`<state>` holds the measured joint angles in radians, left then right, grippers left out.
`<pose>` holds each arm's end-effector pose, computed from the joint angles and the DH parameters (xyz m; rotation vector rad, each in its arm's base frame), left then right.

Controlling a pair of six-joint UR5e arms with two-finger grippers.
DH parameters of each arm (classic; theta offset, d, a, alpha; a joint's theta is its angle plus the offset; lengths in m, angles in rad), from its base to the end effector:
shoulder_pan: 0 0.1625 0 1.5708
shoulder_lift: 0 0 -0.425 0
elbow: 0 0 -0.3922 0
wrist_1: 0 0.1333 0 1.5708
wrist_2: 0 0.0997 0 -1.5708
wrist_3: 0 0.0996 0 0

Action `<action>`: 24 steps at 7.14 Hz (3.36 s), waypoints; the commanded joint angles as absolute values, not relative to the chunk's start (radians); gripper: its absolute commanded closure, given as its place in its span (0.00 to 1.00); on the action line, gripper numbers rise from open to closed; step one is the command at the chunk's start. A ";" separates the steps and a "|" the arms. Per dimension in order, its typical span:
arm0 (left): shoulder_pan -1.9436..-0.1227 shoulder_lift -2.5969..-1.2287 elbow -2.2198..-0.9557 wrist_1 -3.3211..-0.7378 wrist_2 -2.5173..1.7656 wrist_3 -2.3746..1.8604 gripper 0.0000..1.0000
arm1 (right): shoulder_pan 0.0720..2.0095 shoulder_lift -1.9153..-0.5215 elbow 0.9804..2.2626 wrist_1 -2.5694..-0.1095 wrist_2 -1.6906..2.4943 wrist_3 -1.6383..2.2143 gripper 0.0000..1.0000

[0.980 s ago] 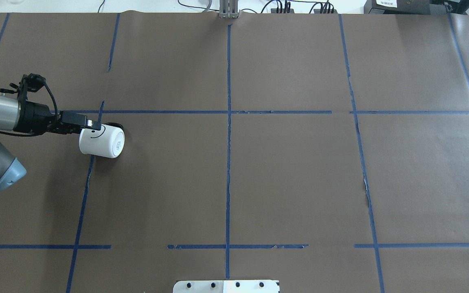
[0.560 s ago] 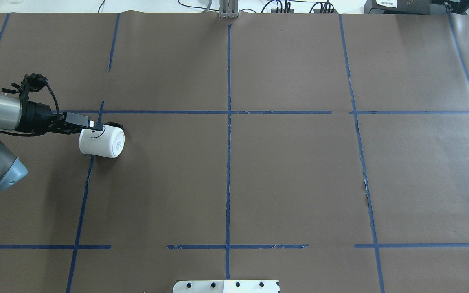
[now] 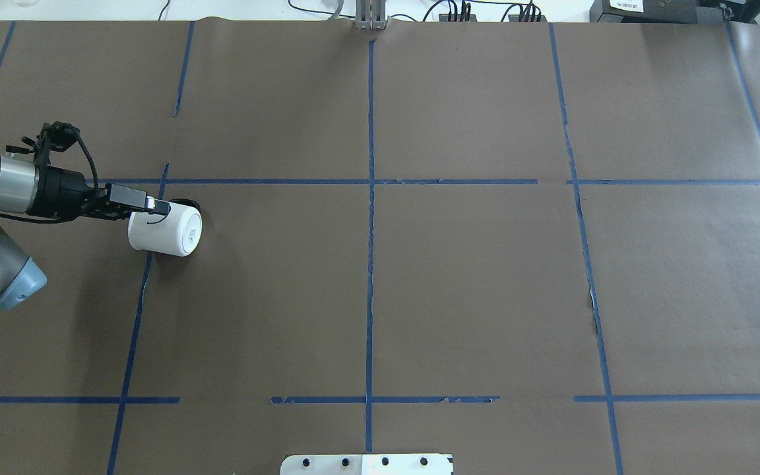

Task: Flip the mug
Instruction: 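Close the left gripper on the rim of the white mug, then lift the mug with the left gripper and carry it toward the table center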

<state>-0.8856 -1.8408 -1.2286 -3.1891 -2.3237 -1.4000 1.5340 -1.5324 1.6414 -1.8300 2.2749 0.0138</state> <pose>0.3163 -0.4901 0.5025 0.2217 1.5369 0.0169 0.0506 -0.4956 0.6345 -0.1617 -0.6988 0.0309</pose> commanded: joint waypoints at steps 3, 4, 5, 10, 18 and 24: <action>-0.885 -1.841 -1.242 -3.189 -2.336 -1.404 0.59 | 1.534 -1.534 1.641 -1.830 2.275 0.014 0.00; -0.885 -1.841 -1.250 -3.189 -2.335 -1.423 0.63 | 1.534 -1.532 1.641 -1.830 2.275 0.014 0.00; -0.885 -1.842 -1.259 -3.189 -2.333 -1.428 0.69 | 1.534 -1.534 1.643 -1.830 2.275 0.014 0.00; -0.885 -1.845 -1.302 -3.188 -2.402 -1.532 1.00 | 1.534 -1.532 1.641 -1.830 2.275 0.014 0.00; -0.882 -2.000 -1.529 -2.690 -2.367 -1.543 1.00 | 1.534 -1.532 1.641 -1.830 2.275 0.014 0.00; -0.721 -2.316 -1.671 -1.894 -2.069 -1.327 1.00 | 1.534 -1.532 1.643 -1.830 2.275 0.014 0.00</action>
